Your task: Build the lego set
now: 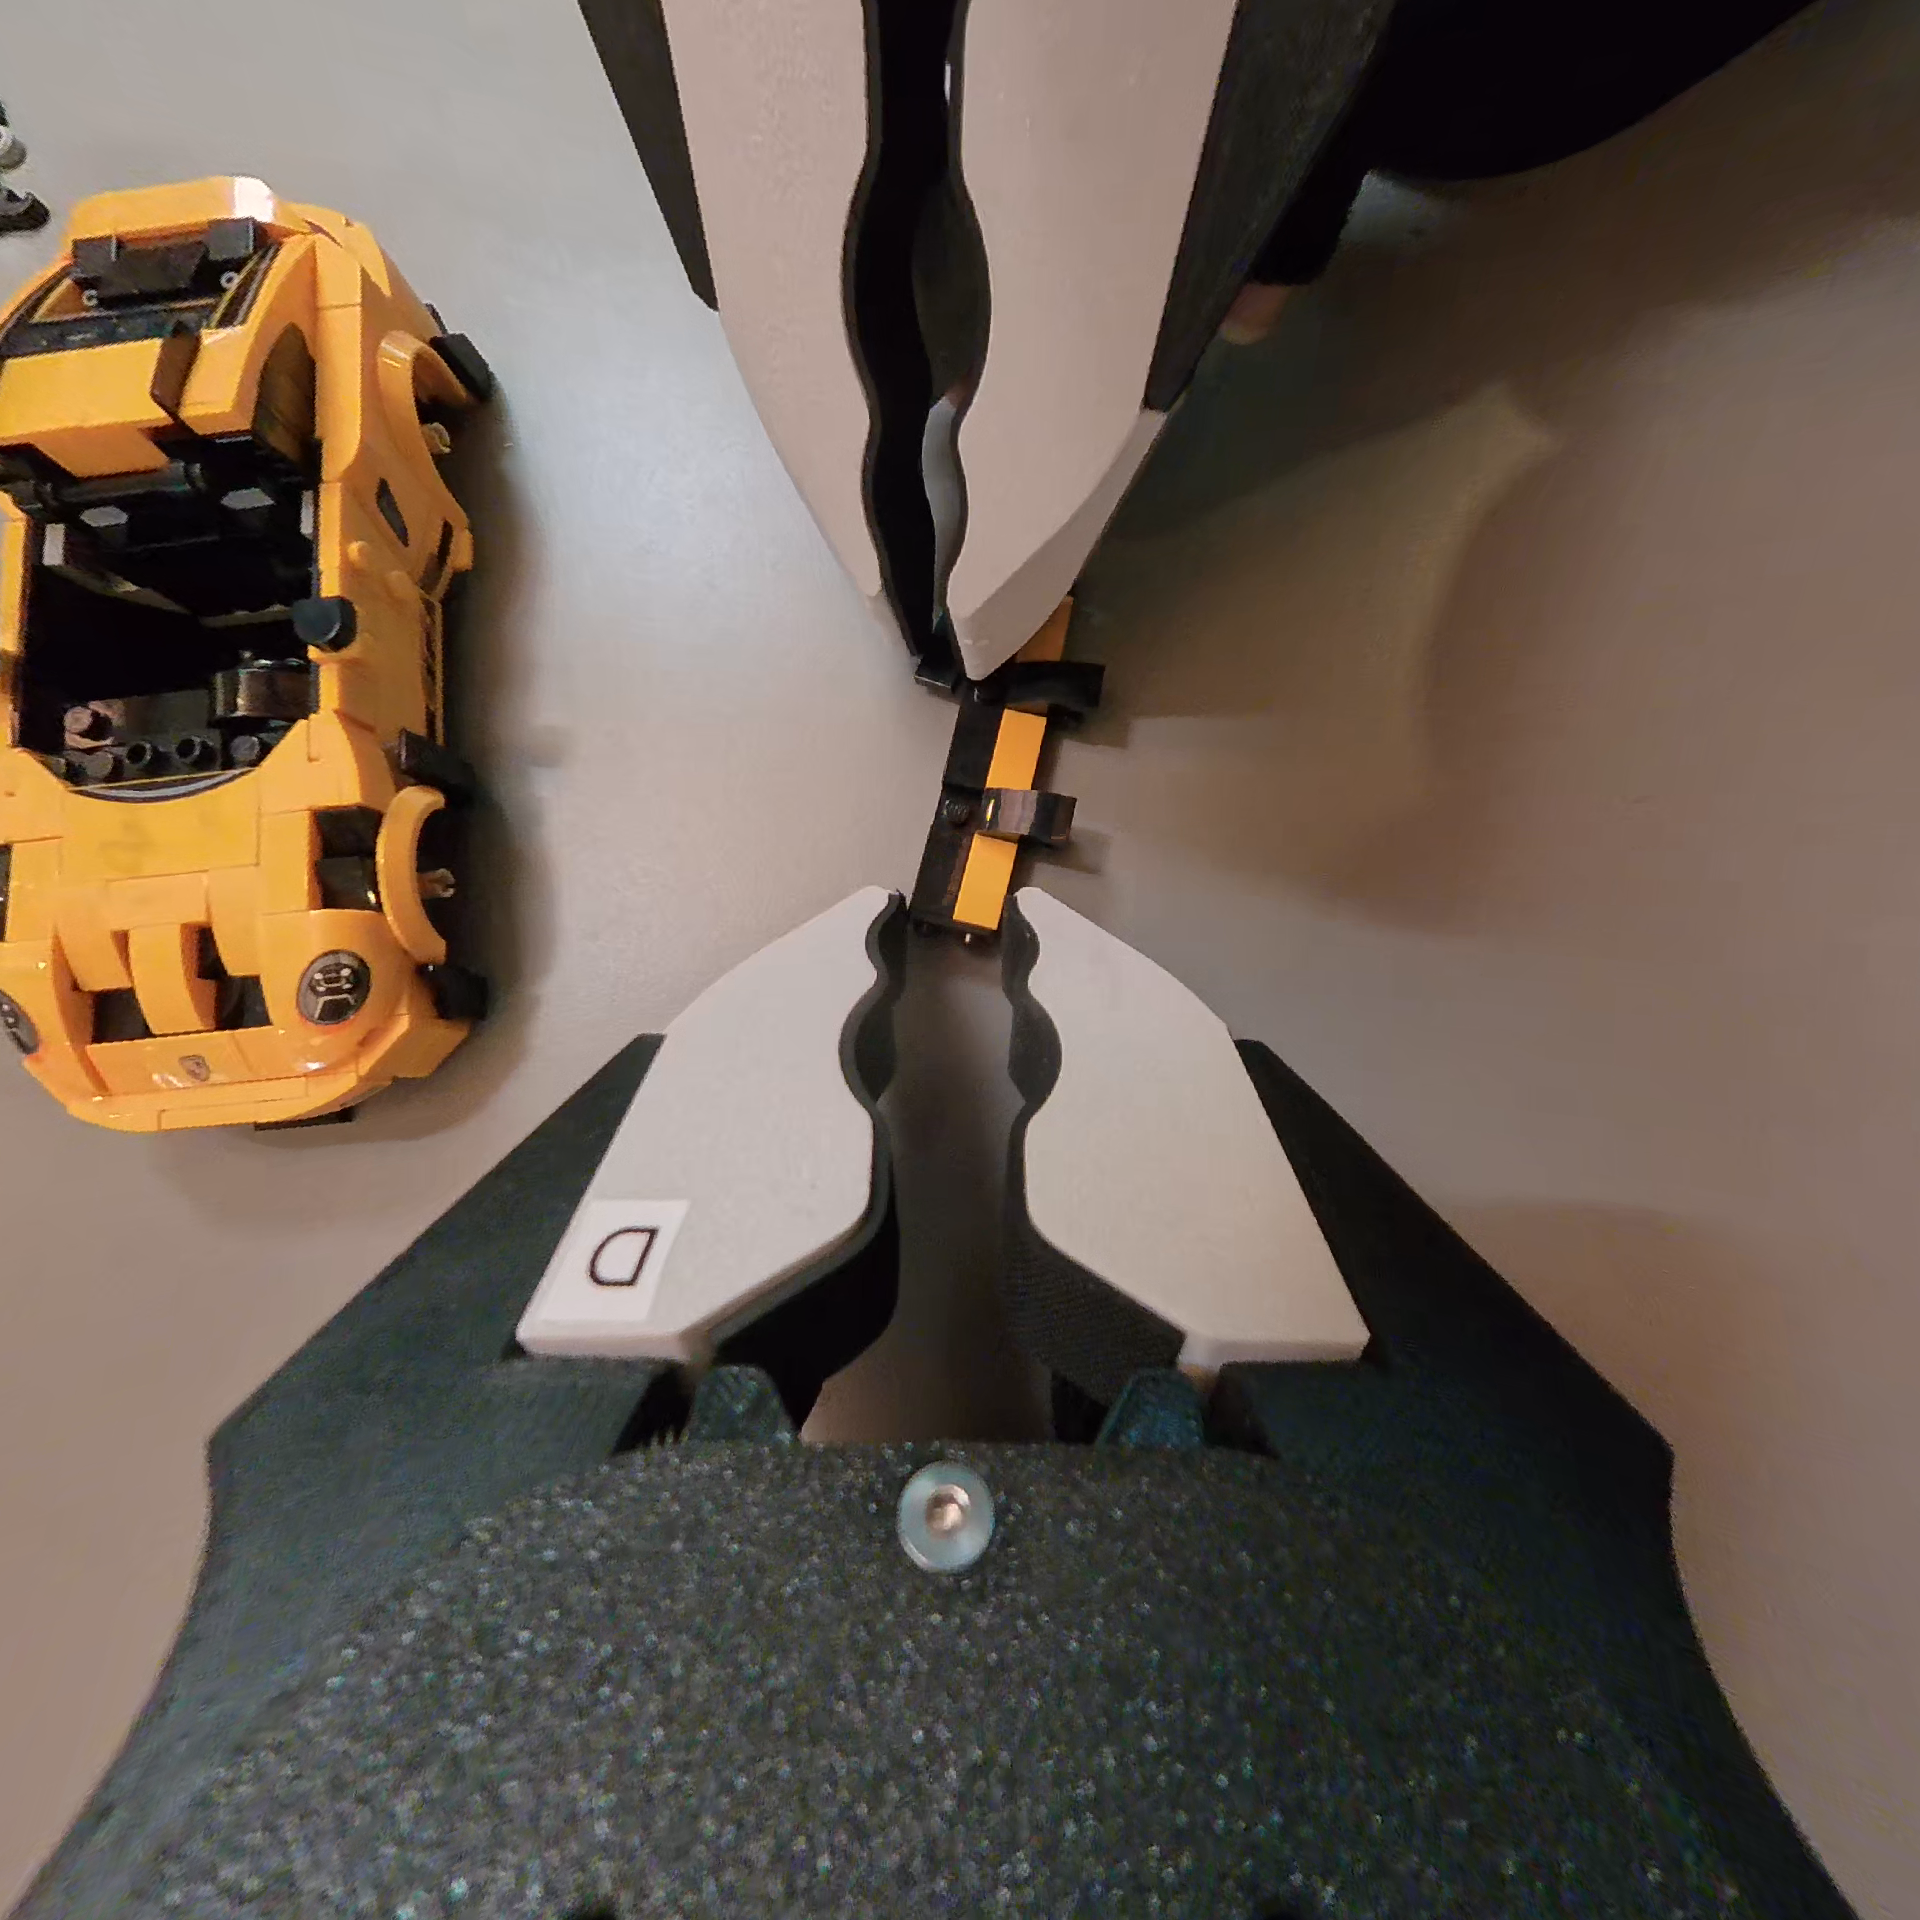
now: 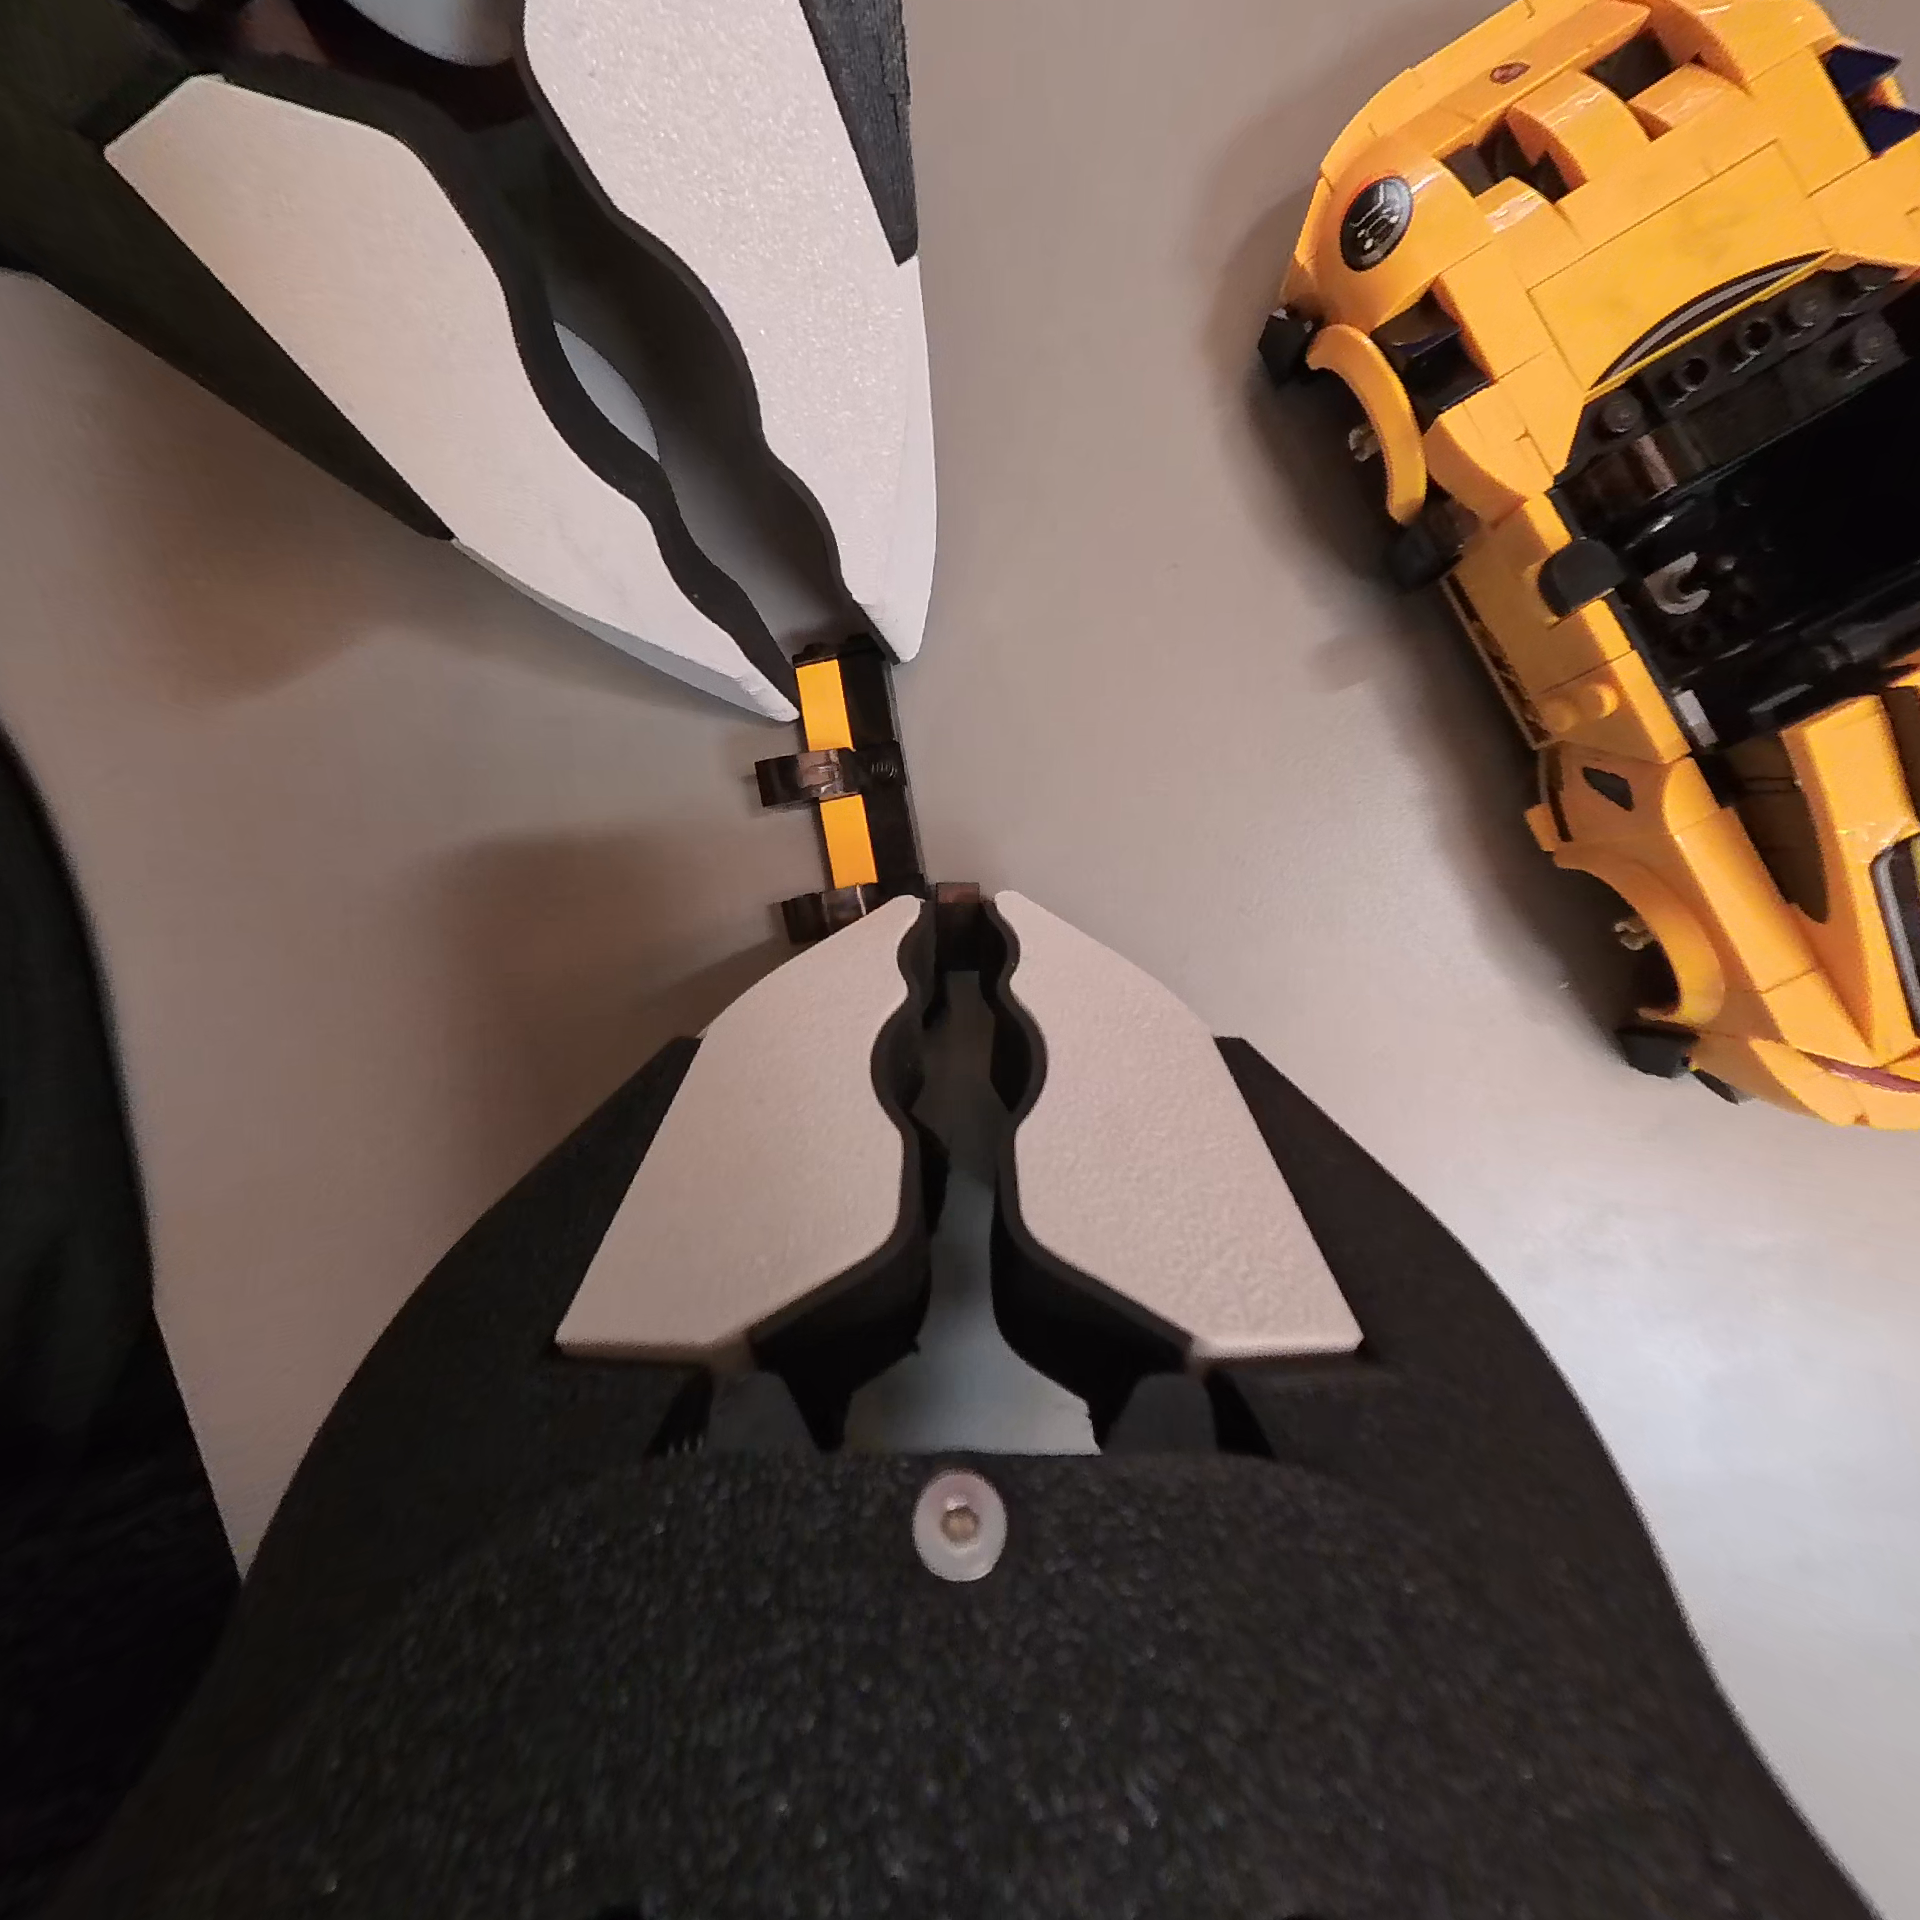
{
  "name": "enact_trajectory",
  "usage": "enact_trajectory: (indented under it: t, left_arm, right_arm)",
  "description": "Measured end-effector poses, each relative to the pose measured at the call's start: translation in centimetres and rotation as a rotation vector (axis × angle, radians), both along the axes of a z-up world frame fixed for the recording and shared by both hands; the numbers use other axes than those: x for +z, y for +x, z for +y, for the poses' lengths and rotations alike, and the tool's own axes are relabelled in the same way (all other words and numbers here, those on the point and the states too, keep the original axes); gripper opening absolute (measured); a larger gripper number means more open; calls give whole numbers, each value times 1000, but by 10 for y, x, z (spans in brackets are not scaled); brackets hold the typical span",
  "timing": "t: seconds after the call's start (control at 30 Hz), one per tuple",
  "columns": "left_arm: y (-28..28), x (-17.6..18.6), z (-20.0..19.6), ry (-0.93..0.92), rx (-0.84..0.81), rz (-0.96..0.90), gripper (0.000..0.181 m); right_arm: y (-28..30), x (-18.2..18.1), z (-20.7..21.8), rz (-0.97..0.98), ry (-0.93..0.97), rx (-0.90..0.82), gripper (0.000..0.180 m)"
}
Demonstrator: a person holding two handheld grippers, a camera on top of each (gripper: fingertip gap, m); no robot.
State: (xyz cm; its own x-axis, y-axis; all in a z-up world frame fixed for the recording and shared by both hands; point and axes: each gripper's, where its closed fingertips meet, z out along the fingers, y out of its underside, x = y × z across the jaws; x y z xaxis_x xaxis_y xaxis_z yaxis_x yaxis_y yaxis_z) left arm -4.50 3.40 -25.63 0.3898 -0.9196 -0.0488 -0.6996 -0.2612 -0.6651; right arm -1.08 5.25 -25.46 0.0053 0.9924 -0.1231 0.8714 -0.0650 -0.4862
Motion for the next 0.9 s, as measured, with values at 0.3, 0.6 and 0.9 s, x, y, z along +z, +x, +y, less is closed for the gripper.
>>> enact_trajectory:
  t: [0.3, 0.6, 0.9]
  left_arm:
    - [0, 0, 0, -3, -1, -5, 17]
    - [0, 0, 0, -4, -2, -7, 17]
    - [0, 0, 0, -6, -3, -7, 17]
  right_arm:
    - [0, -1, 0, -3, -5, 9, 7]
    - [1, 0, -2, -7, -16, 28, 7]
    - [1, 5, -7, 7, -44, 45, 7]
